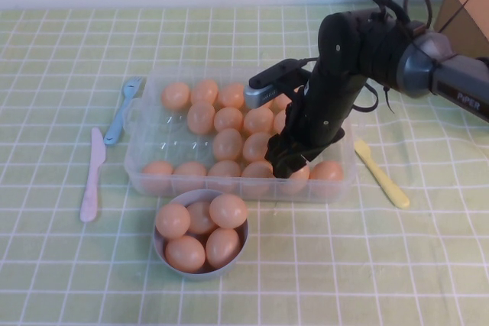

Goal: Take an egg out of the egg box
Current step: Pick up the egg from the plastic box

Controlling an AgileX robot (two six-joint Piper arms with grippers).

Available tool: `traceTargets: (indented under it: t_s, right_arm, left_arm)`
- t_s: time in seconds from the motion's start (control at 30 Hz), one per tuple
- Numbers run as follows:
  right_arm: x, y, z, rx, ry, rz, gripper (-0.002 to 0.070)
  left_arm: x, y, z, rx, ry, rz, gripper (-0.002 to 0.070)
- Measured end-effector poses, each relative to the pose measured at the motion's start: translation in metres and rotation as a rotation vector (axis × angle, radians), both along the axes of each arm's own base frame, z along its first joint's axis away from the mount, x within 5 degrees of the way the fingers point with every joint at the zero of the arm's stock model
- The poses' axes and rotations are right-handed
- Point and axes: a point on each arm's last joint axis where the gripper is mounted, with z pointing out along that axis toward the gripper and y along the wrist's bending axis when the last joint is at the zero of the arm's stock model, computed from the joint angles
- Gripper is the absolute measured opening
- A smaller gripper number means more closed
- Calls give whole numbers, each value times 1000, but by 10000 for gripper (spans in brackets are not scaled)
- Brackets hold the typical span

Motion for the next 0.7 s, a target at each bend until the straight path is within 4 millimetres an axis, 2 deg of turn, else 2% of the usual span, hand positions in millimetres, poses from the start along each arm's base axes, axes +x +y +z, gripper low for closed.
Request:
traceTargets:
  t_s: [0.53,0.7]
  right_arm:
    - [1,1,-9,-8,26,-1,466]
    - [0,0,-9,-11,36,0,414]
  left_arm:
    - [0,0,0,0,0,0,-5]
    - [0,0,0,-5,0,2,-5]
